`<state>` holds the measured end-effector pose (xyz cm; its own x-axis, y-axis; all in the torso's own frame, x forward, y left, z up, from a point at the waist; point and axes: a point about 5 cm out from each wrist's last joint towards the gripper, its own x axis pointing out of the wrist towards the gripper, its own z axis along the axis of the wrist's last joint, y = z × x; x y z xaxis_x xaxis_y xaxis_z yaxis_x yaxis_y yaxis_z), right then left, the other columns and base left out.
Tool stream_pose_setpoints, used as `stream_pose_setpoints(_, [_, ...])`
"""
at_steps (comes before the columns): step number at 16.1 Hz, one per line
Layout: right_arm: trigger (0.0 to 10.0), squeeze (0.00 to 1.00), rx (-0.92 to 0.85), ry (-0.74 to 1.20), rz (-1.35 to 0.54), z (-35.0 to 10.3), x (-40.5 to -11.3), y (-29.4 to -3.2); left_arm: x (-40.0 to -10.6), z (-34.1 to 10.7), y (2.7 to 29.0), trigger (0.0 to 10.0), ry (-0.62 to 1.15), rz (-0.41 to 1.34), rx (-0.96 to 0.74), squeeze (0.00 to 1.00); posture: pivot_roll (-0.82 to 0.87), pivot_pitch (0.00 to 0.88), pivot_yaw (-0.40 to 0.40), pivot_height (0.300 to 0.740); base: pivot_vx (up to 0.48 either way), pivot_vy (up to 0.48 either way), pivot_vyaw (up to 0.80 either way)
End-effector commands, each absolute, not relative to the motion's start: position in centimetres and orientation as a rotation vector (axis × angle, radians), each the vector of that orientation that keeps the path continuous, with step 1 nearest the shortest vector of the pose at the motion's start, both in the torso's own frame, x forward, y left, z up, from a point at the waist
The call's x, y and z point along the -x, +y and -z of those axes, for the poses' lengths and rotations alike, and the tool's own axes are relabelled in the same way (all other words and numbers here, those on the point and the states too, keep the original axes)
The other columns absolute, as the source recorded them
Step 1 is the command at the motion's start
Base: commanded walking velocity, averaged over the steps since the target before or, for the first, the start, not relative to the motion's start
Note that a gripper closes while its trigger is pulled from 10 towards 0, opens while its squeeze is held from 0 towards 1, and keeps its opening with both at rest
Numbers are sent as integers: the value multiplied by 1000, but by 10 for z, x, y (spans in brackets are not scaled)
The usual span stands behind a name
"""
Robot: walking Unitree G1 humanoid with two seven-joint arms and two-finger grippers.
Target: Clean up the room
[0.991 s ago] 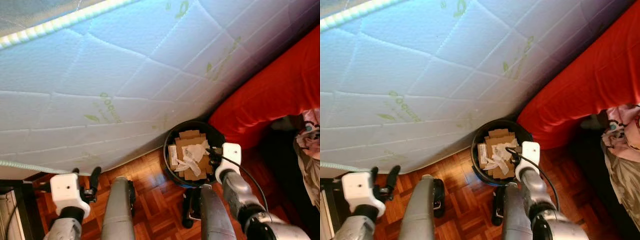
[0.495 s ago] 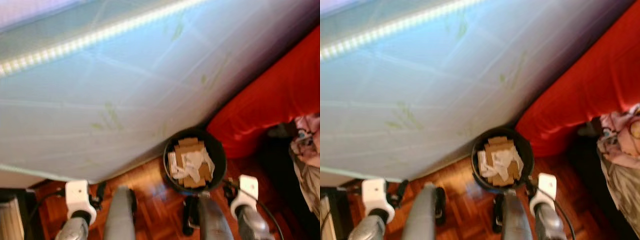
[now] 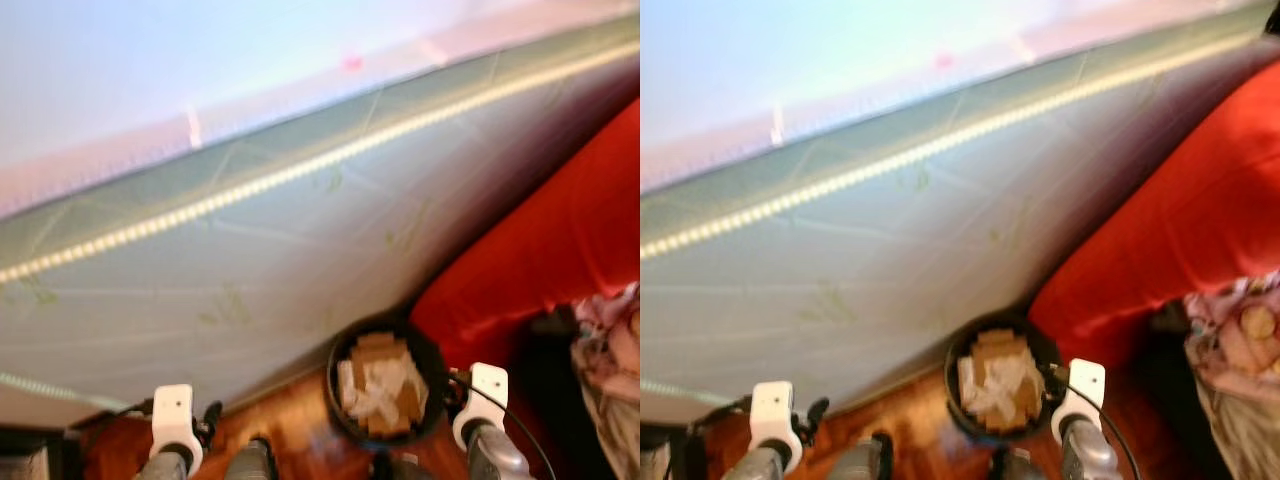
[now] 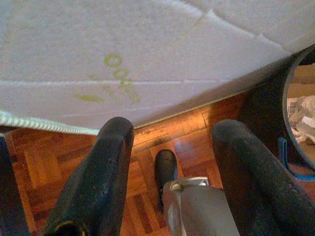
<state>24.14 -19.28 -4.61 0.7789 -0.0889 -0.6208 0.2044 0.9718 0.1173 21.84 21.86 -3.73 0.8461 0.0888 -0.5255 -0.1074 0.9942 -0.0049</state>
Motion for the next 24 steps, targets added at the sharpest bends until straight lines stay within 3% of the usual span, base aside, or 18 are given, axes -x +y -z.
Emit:
stream_pose_setpoints(1, [10000, 0, -173, 770, 152, 63, -218, -192, -200, 56, 221, 10000, 666, -122, 16, 0, 105, 110, -37, 740, 0, 0, 0])
stream_pose_setpoints(11, [10000, 0, -105, 925, 116, 82, -184, -199, -190, 71, 216, 10000, 762, -190, 59, 0, 83, 70, -46, 740, 0, 0, 0])
stream_pose_setpoints(21, [10000, 0, -86, 958, 114, 84, -175, -211, -186, 72, 217, 10000, 766, -198, 66, 0, 54, 73, -38, 740, 0, 0, -705])
stream_pose_setpoints(24, [10000, 0, -83, 969, 111, 87, -166, -213, -188, 71, 219, 10000, 759, -208, 45, 0, 57, 117, -41, 740, 0, -264, -696])
